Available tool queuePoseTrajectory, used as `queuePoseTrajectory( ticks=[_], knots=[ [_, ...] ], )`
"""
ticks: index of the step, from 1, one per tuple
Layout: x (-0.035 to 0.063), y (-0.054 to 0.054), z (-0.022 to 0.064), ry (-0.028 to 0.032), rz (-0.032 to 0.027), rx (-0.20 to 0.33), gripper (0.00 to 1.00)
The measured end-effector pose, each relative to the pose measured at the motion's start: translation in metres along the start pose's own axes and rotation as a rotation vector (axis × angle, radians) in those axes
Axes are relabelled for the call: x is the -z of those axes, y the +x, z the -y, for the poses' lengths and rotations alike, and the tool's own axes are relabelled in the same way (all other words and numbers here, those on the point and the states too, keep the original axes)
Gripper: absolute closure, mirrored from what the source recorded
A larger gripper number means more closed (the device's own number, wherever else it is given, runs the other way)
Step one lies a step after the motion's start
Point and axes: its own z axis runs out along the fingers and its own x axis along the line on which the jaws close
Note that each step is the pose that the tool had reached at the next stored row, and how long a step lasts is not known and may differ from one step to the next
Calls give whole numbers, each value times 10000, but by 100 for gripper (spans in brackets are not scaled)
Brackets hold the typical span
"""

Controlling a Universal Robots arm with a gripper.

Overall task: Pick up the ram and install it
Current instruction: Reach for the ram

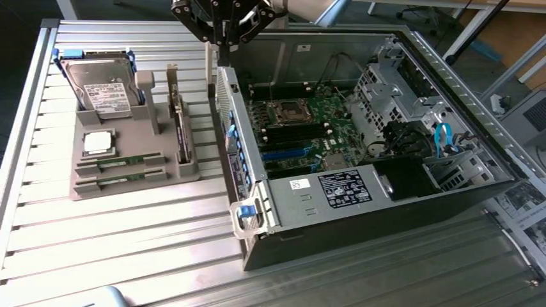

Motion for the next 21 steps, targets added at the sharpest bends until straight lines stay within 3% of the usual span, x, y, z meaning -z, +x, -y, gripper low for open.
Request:
queuePoseTrajectory(
  ticks=[21],
  knots=[
    [2,124,9,0,0,-1,89]
  ],
)
